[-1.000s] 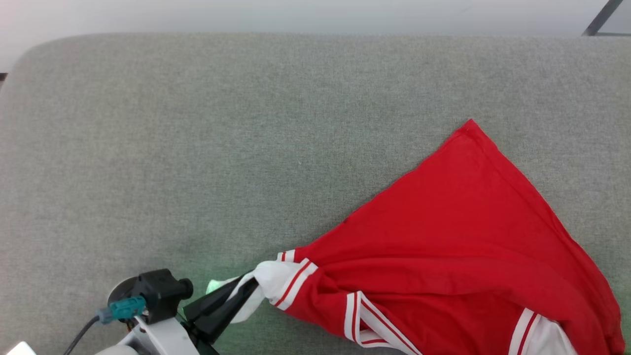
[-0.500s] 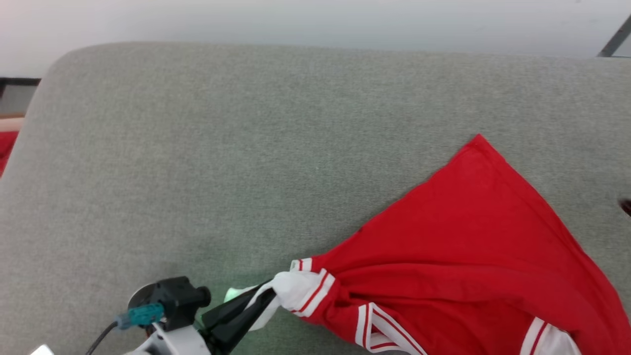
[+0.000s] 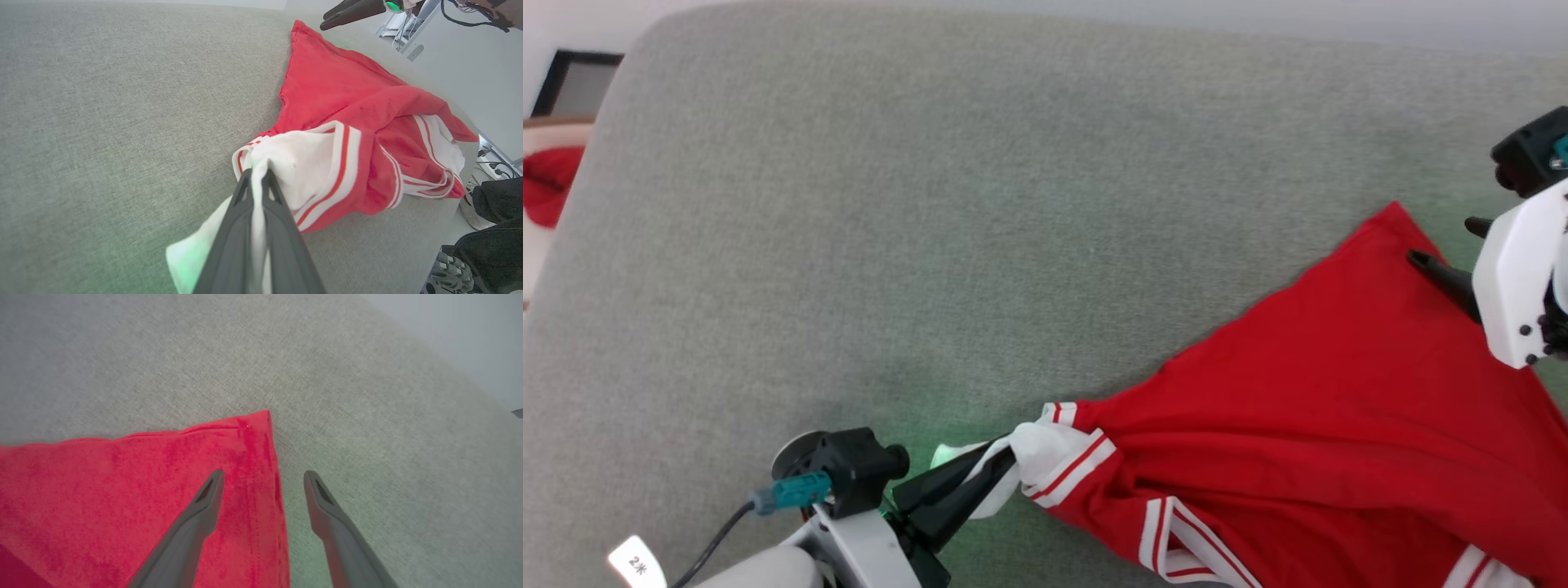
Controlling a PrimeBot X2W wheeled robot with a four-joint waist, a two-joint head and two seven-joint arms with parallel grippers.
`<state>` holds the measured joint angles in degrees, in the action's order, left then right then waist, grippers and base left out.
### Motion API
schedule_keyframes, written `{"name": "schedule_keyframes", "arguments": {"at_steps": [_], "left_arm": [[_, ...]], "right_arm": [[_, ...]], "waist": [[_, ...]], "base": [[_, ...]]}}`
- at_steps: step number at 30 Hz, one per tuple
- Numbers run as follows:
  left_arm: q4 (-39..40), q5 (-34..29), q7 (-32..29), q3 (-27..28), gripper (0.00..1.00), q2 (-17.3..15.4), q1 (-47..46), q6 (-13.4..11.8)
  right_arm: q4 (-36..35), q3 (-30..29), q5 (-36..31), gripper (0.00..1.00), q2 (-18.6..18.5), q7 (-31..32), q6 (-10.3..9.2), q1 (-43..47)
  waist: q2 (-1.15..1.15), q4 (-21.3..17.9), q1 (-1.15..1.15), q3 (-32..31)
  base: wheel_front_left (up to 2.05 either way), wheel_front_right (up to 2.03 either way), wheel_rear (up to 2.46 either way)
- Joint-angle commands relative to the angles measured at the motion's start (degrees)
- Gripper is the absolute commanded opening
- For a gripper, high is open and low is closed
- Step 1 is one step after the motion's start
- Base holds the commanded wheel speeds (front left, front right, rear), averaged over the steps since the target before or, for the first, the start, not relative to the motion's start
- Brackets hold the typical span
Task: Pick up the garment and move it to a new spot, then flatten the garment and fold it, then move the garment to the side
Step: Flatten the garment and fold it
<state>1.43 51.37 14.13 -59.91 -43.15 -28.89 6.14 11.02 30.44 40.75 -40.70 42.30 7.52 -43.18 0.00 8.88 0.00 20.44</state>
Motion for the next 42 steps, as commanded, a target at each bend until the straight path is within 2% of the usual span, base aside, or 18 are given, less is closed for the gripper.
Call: {"name": "schedule_keyframes", "arguments": {"at_steps": [1,8,9,10,11,17,23,28,34,42], "left_arm": [[-0.10,-0.41,0.16,-0.01,0.00,0.30,-0.57,0.44],[-1.26,-0.67,0.40,-0.57,0.00,1.50,-1.55,0.90],[-1.41,-0.64,0.45,-0.61,0.00,1.56,-1.66,0.91],[-1.53,-0.55,0.50,-0.60,0.00,1.60,-1.73,0.95],[-1.67,-0.44,0.55,-0.61,0.00,1.67,-1.78,1.00],[-2.70,0.93,0.81,0.38,0.00,2.23,-1.18,1.14],[-3.52,2.70,1.04,3.75,0.00,2.08,-0.98,1.29],[-3.68,5.34,1.07,8.13,0.00,3.21,-3.25,1.34],[-5.30,11.24,1.08,8.91,0.00,2.92,-10.47,1.29],[-16.20,18.31,-1.30,7.57,0.00,2.94,-26.35,1.19]], "right_arm": [[0.58,0.92,-0.12,1.00,0.05,-0.46,-0.05,-0.89],[10.31,12.10,3.45,1.00,-0.03,-3.48,-0.05,-5.79],[10.91,13.55,4.15,0.47,-0.08,-3.49,-0.04,-5.91],[11.42,14.89,4.96,0.13,-0.23,-3.62,-0.01,-6.27],[11.95,15.94,5.75,0.00,-0.35,-4.16,-0.01,-6.78],[16.35,16.51,9.38,0.00,-0.72,-11.17,-0.07,-10.38],[22.84,13.34,12.03,0.00,1.06,-18.20,-0.07,-12.38],[28.87,10.19,13.09,0.00,2.56,-23.16,-0.08,-14.11],[36.31,5.69,13.09,0.00,4.77,-30.00,-0.09,-17.47],[45.35,-0.26,12.35,0.00,7.44,-39.39,-0.29,-24.79]], "waist": [[0.00,1.24,0.00,1.28],[0.00,2.36,0.00,2.31],[0.00,2.39,0.00,2.34],[0.00,2.37,0.00,2.34],[0.00,2.33,0.00,2.31],[0.00,1.40,0.00,-0.13],[0.00,-0.66,0.00,-4.40],[0.00,-2.36,0.00,-7.24],[0.00,-4.51,0.00,-9.40],[0.00,-6.64,0.00,-9.03]], "base": [[0.00,0.00,0.00],[0.00,0.00,0.00],[0.00,0.00,0.00],[0.00,0.00,0.00],[0.00,0.00,0.00],[0.00,0.00,0.00],[0.00,0.00,0.00],[0.00,0.00,0.00],[0.00,0.00,0.00],[0.00,0.00,0.00]]}}
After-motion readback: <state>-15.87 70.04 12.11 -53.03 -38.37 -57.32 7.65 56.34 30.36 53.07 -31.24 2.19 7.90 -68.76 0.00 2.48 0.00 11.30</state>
